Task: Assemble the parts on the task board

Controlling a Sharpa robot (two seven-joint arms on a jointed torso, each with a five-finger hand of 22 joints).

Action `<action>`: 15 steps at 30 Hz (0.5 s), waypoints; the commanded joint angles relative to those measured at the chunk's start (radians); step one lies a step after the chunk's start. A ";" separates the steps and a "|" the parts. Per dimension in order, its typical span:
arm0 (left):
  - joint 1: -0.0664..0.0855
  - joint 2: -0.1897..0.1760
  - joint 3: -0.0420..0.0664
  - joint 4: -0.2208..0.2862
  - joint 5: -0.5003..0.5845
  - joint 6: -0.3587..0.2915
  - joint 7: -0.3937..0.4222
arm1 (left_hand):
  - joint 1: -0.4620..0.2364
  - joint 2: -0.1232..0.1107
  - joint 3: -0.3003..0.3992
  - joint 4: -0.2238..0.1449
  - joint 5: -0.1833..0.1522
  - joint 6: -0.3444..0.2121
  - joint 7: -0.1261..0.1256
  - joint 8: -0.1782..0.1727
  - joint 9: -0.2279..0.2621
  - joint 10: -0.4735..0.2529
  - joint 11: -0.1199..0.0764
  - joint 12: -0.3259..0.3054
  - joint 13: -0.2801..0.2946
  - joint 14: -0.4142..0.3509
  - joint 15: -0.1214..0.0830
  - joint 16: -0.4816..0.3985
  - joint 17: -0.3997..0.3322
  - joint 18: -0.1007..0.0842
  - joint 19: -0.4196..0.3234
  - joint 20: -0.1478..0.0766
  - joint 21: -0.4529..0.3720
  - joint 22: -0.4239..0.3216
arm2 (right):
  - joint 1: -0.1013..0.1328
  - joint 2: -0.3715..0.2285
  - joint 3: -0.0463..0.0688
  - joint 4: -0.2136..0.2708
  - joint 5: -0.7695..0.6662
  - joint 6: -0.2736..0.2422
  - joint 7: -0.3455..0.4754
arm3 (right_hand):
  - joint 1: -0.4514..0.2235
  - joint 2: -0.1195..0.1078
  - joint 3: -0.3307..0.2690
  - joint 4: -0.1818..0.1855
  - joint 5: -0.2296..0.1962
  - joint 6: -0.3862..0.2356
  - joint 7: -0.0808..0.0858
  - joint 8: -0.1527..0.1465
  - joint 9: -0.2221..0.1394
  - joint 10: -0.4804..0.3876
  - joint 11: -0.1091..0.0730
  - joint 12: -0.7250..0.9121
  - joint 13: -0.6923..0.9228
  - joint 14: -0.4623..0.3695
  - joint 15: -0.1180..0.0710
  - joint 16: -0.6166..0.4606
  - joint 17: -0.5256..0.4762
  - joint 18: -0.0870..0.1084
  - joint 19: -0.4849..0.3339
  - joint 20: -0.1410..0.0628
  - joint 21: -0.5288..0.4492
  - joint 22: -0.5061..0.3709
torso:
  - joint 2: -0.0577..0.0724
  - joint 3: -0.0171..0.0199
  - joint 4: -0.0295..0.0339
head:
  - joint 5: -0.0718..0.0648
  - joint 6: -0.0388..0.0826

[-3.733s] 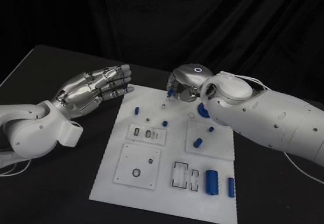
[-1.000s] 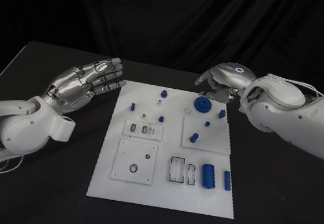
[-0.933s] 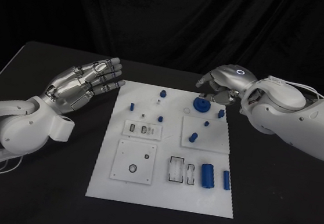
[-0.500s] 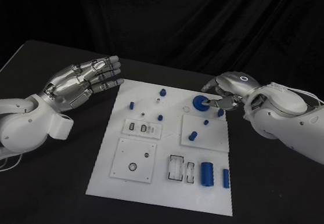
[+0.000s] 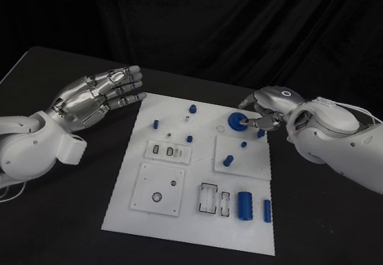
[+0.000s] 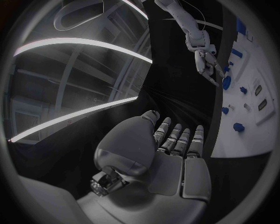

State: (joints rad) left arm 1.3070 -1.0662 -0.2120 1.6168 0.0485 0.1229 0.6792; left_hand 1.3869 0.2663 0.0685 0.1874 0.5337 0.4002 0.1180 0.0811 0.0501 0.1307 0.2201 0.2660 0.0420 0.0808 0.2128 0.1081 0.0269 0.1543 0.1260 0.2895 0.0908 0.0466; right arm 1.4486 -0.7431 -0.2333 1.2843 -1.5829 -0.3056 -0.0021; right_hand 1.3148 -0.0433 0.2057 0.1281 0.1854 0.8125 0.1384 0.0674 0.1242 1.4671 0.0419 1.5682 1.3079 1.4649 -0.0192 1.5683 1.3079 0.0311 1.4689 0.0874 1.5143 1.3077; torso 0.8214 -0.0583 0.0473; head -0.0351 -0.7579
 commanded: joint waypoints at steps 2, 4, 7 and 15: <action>0.000 0.001 0.001 0.002 0.002 0.015 0.188 | -0.006 0.005 0.007 0.001 0.004 0.002 0.005 0.005 0.001 0.003 0.007 0.001 0.001 -0.001 0.005 0.007 0.001 -0.010 0.004 0.001 0.004 0.002 | -0.005 0.005 0.000 -0.011 0.000 0.047 -0.039 | 0.002 0.002 -0.004 -0.006 0.000 0.009 0.003 -0.001 -0.002 0.104 0.007 0.003 0.263 0.106 0.005 0.003 0.263 -0.007 0.039 0.008 0.000 0.193 | -0.001 -0.0020 -0.0024 | 0.003 0.000; 0.000 0.001 0.001 0.001 0.002 0.015 0.188 | -0.006 0.005 0.007 0.001 0.004 0.002 0.005 0.005 0.001 0.003 0.007 0.001 0.001 -0.001 0.005 0.007 0.001 -0.010 0.004 0.001 0.004 0.002 | -0.007 0.008 0.000 -0.016 0.000 0.053 -0.041 | 0.000 0.002 -0.006 -0.005 -0.006 0.012 0.003 0.000 -0.003 0.104 0.008 0.003 0.263 0.106 0.005 0.003 0.263 -0.006 0.039 0.008 -0.001 0.193 | -0.001 -0.0025 -0.0025 | 0.004 0.000; 0.000 0.003 0.001 -0.001 0.002 0.015 0.187 | -0.006 0.005 0.007 0.001 0.004 0.002 0.005 0.005 0.001 0.003 0.007 0.001 0.001 -0.001 0.005 0.007 0.001 -0.010 0.004 0.001 0.004 0.002 | -0.011 0.014 0.000 -0.026 -0.001 0.061 -0.043 | -0.007 0.002 -0.011 -0.003 -0.023 0.017 0.004 0.002 -0.006 0.104 0.009 0.003 0.263 0.106 0.006 0.003 0.263 -0.006 0.036 0.009 -0.003 0.191 | -0.001 -0.0016 -0.0018 | 0.003 -0.001; -0.001 0.009 0.001 -0.007 0.002 0.020 0.184 | -0.007 0.004 0.010 0.000 0.004 0.001 0.006 0.005 0.001 0.003 0.008 0.002 0.001 -0.001 0.006 0.007 0.001 -0.011 0.005 0.001 0.004 0.002 | -0.020 0.028 0.001 -0.045 -0.003 0.075 -0.045 | -0.009 0.002 -0.013 -0.002 -0.032 0.024 0.004 0.004 -0.007 0.104 0.009 0.003 0.263 0.106 0.007 0.003 0.263 -0.004 0.033 0.010 -0.006 0.188 | -0.001 -0.0007 -0.0007 | 0.003 -0.002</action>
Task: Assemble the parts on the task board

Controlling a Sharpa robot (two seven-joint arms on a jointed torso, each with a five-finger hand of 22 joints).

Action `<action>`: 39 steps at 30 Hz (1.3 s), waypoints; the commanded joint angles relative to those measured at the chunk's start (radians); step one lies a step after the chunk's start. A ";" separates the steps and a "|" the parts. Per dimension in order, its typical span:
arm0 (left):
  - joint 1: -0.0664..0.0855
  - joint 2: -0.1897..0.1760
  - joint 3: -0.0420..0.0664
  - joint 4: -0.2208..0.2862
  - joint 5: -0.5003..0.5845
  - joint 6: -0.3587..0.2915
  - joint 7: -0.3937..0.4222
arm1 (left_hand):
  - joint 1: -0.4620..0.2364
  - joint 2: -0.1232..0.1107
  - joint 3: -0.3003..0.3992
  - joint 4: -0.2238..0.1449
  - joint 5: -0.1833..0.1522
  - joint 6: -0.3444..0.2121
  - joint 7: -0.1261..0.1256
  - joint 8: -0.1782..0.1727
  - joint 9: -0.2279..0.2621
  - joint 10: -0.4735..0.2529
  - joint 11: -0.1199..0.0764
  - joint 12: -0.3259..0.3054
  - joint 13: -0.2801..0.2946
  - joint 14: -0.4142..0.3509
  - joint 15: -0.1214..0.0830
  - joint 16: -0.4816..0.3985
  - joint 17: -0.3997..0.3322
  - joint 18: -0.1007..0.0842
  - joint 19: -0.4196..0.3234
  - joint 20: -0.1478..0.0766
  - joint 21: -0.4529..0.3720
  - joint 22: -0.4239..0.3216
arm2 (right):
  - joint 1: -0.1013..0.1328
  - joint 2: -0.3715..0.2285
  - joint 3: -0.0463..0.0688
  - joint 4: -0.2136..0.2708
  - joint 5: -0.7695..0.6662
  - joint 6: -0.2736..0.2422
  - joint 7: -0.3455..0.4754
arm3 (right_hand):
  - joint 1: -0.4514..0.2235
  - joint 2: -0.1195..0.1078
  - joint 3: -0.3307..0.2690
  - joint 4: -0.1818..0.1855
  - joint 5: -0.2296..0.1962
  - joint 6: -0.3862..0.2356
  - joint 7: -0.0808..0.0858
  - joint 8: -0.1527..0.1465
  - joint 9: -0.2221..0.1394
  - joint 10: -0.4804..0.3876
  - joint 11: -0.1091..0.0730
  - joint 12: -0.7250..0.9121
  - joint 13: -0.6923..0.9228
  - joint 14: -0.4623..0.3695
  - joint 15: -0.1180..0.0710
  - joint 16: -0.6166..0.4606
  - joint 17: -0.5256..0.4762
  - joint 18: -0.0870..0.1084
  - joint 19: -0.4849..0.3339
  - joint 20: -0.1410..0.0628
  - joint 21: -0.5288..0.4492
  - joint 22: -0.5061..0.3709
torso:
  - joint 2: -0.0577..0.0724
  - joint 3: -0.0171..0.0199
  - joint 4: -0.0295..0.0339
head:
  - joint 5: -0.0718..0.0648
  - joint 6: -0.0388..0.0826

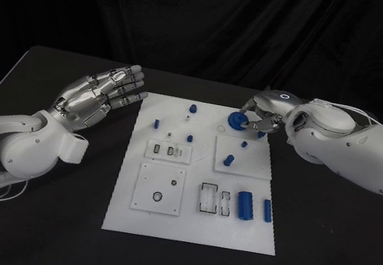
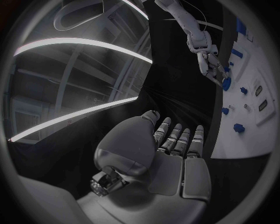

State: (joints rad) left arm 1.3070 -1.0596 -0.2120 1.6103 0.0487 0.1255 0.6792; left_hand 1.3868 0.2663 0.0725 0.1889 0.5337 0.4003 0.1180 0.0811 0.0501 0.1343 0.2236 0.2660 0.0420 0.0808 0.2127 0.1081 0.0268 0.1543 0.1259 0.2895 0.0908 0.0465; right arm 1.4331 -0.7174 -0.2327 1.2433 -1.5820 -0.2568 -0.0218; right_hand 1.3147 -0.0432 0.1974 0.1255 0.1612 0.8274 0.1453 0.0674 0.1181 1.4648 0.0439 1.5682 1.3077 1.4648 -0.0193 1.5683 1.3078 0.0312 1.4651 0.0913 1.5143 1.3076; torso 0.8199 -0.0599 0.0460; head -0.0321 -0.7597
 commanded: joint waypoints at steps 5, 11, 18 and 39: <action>-0.001 0.005 0.001 -0.003 0.002 0.019 0.183 | -0.007 0.004 0.006 -0.002 0.004 0.001 0.006 0.005 0.001 0.000 0.005 0.002 0.001 -0.001 0.006 0.007 0.001 -0.011 0.005 0.001 0.004 0.002 | -0.008 0.009 0.000 -0.011 -0.004 0.027 -0.024 | -0.007 0.004 -0.005 -0.002 -0.012 0.024 -0.004 0.010 0.000 0.106 0.007 0.003 0.263 0.106 0.007 0.003 0.263 -0.003 0.034 0.007 -0.009 0.185 | 0.001 0.0009 0.0008 | -0.001 -0.001; -0.001 0.007 0.001 -0.008 0.002 0.022 0.180 | -0.007 0.004 0.006 -0.002 0.004 0.001 0.006 0.005 0.001 0.000 0.005 0.002 0.001 -0.001 0.006 0.007 0.001 -0.011 0.005 0.001 0.004 0.002 | -0.010 0.017 0.000 -0.017 -0.004 0.021 -0.018 | 0.000 0.010 -0.002 -0.009 0.013 0.069 -0.015 0.026 0.009 0.106 -0.002 0.003 0.263 0.106 0.001 0.003 0.263 -0.002 0.032 0.003 -0.011 0.184 | 0.001 0.0013 0.0007 | 0.000 -0.001; -0.001 0.009 0.001 -0.011 0.002 0.024 0.177 | -0.008 0.004 0.009 -0.002 0.004 -0.001 0.007 0.004 0.001 0.000 0.006 0.002 0.001 -0.001 0.007 0.006 0.001 -0.011 0.005 0.001 0.004 0.002 | -0.011 0.021 0.000 -0.017 -0.004 0.015 -0.014 | 0.001 0.014 0.003 -0.014 0.048 0.128 -0.034 0.048 0.029 0.106 -0.019 0.003 0.263 0.106 -0.014 0.003 0.263 -0.002 0.031 -0.011 -0.014 0.183 | 0.001 0.0011 -0.0001 | 0.001 -0.002; -0.002 0.005 0.001 -0.009 0.002 0.020 0.175 | -0.010 0.004 0.015 -0.003 0.004 -0.002 0.009 0.004 0.001 -0.001 0.007 0.001 0.000 -0.002 0.007 0.006 0.001 -0.013 0.005 0.001 0.004 0.001 | 0.014 -0.026 0.001 0.076 0.021 -0.073 0.017 | -0.032 0.000 0.024 -0.017 0.292 0.189 -0.064 0.096 0.131 0.106 -0.047 0.003 0.263 0.106 -0.041 0.003 0.263 -0.005 0.040 -0.039 -0.011 0.194 | 0.000 -0.0001 0.0012 | -0.001 0.015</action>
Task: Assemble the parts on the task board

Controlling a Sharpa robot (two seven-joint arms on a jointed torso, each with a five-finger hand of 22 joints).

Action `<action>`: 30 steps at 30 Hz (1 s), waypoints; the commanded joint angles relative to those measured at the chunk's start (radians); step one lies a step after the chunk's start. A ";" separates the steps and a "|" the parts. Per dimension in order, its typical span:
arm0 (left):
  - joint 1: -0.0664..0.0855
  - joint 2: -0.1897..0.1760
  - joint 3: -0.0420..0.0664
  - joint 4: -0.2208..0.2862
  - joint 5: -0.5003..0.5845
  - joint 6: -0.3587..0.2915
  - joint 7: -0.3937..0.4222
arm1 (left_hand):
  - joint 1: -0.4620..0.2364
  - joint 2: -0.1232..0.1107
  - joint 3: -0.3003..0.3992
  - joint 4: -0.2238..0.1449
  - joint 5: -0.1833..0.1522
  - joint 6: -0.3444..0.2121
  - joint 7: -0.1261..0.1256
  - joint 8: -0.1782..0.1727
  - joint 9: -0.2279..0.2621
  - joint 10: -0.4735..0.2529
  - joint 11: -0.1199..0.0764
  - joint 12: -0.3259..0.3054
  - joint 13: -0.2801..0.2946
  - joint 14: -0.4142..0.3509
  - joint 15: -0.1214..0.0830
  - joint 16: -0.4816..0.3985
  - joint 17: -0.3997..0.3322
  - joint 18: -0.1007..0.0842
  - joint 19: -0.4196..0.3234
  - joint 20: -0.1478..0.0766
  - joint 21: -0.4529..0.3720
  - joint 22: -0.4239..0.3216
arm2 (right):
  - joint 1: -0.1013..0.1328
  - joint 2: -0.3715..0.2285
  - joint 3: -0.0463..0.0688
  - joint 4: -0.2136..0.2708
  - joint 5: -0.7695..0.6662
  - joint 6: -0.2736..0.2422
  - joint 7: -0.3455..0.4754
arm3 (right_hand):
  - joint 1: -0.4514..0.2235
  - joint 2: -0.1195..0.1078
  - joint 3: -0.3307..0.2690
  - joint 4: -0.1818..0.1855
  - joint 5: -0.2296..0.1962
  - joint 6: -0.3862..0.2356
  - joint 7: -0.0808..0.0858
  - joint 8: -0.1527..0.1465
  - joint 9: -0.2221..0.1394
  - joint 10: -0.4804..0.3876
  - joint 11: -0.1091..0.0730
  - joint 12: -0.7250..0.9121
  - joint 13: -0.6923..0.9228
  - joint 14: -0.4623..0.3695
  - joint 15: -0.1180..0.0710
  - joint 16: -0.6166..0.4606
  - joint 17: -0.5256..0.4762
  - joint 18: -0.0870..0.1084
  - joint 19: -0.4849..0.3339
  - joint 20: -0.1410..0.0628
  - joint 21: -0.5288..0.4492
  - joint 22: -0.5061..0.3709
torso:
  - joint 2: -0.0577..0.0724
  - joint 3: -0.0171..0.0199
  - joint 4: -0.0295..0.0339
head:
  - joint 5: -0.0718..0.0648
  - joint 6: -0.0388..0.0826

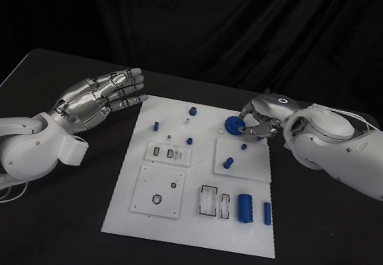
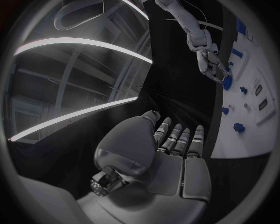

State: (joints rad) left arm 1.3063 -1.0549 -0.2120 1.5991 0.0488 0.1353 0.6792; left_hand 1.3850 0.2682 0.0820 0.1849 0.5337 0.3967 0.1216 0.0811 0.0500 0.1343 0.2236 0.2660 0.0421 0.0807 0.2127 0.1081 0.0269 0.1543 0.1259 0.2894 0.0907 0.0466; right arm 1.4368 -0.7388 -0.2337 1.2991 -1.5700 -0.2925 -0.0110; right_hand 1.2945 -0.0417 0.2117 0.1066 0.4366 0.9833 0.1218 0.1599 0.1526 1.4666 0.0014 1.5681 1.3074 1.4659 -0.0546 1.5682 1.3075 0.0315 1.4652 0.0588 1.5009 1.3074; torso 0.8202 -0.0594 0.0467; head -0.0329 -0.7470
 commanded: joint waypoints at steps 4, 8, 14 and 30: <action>-0.001 0.003 0.001 0.001 0.002 0.010 0.175 | -0.008 0.002 0.005 0.001 0.004 0.002 0.005 0.004 0.001 -0.001 0.007 0.001 0.000 -0.002 0.008 0.006 0.001 -0.013 0.005 0.001 0.004 0.001 | 0.020 -0.004 0.002 0.041 0.012 -0.035 0.005 | -0.014 -0.004 0.015 0.002 0.031 0.031 -0.039 0.002 0.100 0.104 -0.004 0.003 0.263 0.105 -0.006 0.003 0.263 -0.005 0.040 -0.007 0.003 0.195 | -0.001 -0.0015 0.0010 | -0.003 0.007; -0.001 0.004 0.001 -0.001 0.002 0.011 0.175 | -0.009 0.002 0.007 0.000 0.004 0.001 0.005 0.004 0.001 -0.001 0.007 0.001 0.000 -0.002 0.008 0.006 0.001 -0.013 0.005 0.001 0.004 0.001 | 0.023 0.001 0.002 0.046 0.013 -0.014 0.001 | -0.013 -0.005 0.017 0.001 0.035 0.030 -0.039 0.002 0.101 0.104 -0.004 0.003 0.263 0.105 -0.006 0.003 0.263 -0.005 0.040 -0.007 0.002 0.194 | -0.002 -0.0042 -0.0013 | -0.001 0.007; -0.002 0.006 0.001 -0.004 0.002 0.012 0.174 | -0.009 0.002 0.007 0.000 0.004 0.001 0.005 0.004 0.001 -0.001 0.007 0.001 0.000 -0.002 0.008 0.006 0.001 -0.013 0.005 0.001 0.004 0.001 | 0.025 0.016 0.002 0.040 0.013 0.013 -0.007 | -0.014 -0.007 0.020 0.000 0.030 0.027 -0.035 -0.001 0.103 0.104 -0.001 0.003 0.263 0.105 -0.004 0.003 0.263 -0.004 0.037 -0.006 0.000 0.192 | -0.002 -0.0044 -0.0005 | -0.004 0.008; -0.002 0.017 0.001 -0.012 0.002 0.015 0.170 | -0.010 0.003 0.011 0.000 0.004 -0.001 0.006 0.003 0.000 -0.001 0.008 0.001 0.000 -0.002 0.008 0.006 0.001 -0.013 0.005 0.001 0.005 0.001 | 0.025 0.079 0.002 0.025 0.013 0.025 -0.011 | -0.013 -0.009 0.030 -0.003 0.001 0.021 -0.028 -0.006 0.109 0.104 0.008 0.003 0.263 0.105 0.004 0.003 0.263 -0.004 0.035 0.000 -0.003 0.191 | 0.000 0.0004 -0.0015 | -0.007 0.008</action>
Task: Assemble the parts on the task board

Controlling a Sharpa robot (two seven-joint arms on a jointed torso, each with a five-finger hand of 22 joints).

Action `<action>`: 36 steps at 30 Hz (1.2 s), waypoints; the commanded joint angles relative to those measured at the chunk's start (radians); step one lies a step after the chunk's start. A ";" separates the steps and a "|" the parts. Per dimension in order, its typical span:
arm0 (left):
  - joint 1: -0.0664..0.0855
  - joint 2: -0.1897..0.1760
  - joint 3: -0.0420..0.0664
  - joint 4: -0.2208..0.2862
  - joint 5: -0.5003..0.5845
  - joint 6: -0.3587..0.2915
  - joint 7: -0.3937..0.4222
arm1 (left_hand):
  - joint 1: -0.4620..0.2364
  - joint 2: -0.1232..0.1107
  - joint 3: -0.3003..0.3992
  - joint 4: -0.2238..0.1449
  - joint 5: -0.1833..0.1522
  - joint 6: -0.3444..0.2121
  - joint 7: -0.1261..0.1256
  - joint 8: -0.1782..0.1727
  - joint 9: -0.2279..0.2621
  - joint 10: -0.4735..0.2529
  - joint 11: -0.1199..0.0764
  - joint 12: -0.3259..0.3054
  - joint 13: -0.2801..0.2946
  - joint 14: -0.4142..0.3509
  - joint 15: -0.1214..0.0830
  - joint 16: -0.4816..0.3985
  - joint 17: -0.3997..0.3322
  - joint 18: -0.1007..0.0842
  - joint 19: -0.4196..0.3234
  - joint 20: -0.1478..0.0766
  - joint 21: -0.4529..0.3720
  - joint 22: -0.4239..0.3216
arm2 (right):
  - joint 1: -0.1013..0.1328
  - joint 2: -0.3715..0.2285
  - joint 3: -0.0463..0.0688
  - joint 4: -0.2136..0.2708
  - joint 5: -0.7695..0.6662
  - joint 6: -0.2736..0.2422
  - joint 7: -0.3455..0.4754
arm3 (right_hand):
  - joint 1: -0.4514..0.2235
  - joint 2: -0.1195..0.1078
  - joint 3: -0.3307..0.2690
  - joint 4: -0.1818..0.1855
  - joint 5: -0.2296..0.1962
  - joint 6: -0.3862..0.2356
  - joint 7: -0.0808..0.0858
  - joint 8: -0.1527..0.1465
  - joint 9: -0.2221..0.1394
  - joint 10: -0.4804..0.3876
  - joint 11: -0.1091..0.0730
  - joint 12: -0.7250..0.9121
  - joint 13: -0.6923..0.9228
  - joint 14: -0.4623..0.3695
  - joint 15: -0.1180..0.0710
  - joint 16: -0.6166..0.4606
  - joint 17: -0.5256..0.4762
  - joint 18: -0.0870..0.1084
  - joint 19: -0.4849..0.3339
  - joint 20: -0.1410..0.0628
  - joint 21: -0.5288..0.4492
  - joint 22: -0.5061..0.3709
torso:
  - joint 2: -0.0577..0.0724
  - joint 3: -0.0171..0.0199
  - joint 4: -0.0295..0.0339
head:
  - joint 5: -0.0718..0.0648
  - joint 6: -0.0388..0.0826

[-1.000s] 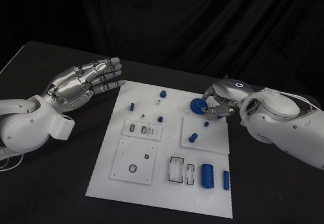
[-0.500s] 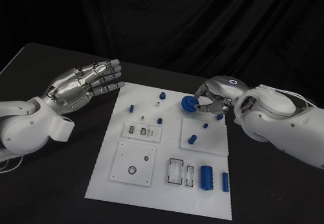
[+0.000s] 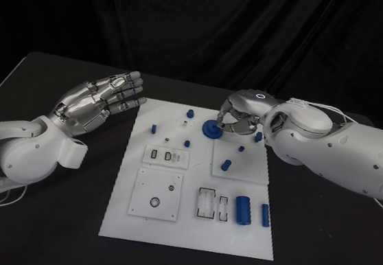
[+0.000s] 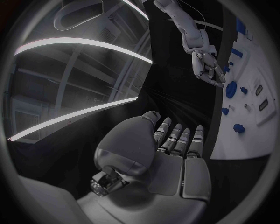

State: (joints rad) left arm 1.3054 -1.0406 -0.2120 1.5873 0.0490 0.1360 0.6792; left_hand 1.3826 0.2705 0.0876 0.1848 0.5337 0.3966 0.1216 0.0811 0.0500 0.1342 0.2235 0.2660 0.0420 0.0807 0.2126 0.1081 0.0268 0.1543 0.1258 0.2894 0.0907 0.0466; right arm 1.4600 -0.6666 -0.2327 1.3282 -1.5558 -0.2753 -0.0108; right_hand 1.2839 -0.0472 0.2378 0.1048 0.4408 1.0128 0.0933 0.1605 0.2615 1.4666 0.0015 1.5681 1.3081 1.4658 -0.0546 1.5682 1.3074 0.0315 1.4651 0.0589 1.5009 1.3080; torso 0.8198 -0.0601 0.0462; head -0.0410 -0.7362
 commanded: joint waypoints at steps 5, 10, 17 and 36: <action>-0.001 0.004 0.001 0.000 0.002 0.014 0.169 | -0.008 0.000 0.005 0.000 0.004 -0.001 0.006 0.003 0.000 -0.001 0.008 0.001 0.000 -0.002 0.008 0.006 0.001 -0.013 0.005 0.001 0.005 0.001 | 0.001 0.025 0.001 -0.014 -0.001 0.022 -0.020 | 0.003 -0.004 0.009 -0.007 -0.008 -0.009 0.001 -0.008 0.001 0.104 0.011 0.003 0.263 0.105 0.006 0.003 0.263 -0.003 0.033 0.002 -0.005 0.188 | 0.001 0.0021 -0.0020 | 0.003 -0.004; -0.001 0.002 0.001 0.000 0.002 0.013 0.168 | -0.008 0.000 0.005 0.000 0.004 -0.001 0.006 0.003 0.000 -0.001 0.008 0.001 0.000 -0.002 0.008 0.006 0.001 -0.013 0.005 0.001 0.005 0.001 | 0.000 0.032 0.001 -0.015 -0.001 0.026 -0.032 | -0.016 -0.011 0.001 0.000 -0.190 -0.073 0.032 -0.052 -0.011 0.104 0.041 0.003 0.263 0.105 0.033 0.003 0.263 0.002 0.021 0.025 -0.019 0.177 | 0.001 0.0013 0.0010 | 0.003 -0.004; -0.001 0.003 0.001 0.000 0.002 0.013 0.167 | -0.009 0.000 0.009 0.000 0.004 -0.002 0.007 0.003 0.000 -0.002 0.008 0.000 0.000 -0.002 0.009 0.006 0.001 -0.014 0.005 0.001 0.004 0.001 | -0.001 0.035 0.001 -0.006 -0.001 0.030 -0.041 | -0.041 -0.020 -0.036 0.015 -0.318 -0.180 0.050 -0.099 -0.051 0.104 0.050 0.003 0.263 0.105 0.042 0.003 0.263 0.002 0.024 0.037 -0.020 0.181 | 0.001 0.0006 0.0012 | 0.002 -0.006; -0.002 0.008 0.001 -0.004 0.014 0.016 0.161 | -0.010 0.000 0.012 -0.001 0.004 -0.002 0.008 0.003 0.000 -0.002 0.008 0.000 0.000 -0.003 0.009 0.006 0.001 -0.014 0.006 0.001 0.005 0.001 | -0.017 0.041 0.001 -0.022 -0.013 0.067 -0.063 | -0.004 -0.004 -0.023 -0.016 -0.094 -0.135 0.057 -0.064 -0.069 0.104 0.070 0.003 0.263 0.105 0.059 0.003 0.263 0.001 0.026 0.054 -0.019 0.186 | 0.001 0.0015 -0.0010 | 0.001 -0.011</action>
State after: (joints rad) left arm 1.3052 -1.0346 -0.2120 1.5827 0.0553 0.1372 0.6792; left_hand 1.3827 0.2705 0.0945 0.1861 0.5337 0.3932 0.1251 0.0811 0.0500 0.1341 0.2235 0.2660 0.0421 0.0772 0.2162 0.1081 0.0268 0.1543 0.1258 0.2894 0.0907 0.0465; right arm 1.4464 -0.6274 -0.2324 1.3098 -1.5591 -0.2247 -0.0524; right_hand 1.2687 -0.0498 0.2130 0.0906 0.3316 0.8721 0.1506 0.0929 0.1924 1.4648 0.0647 1.5681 1.3077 1.4658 -0.0041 1.5682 1.3074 0.0315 1.4669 0.1038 1.4851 1.3077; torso 0.8209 -0.0586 0.0455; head -0.0406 -0.7472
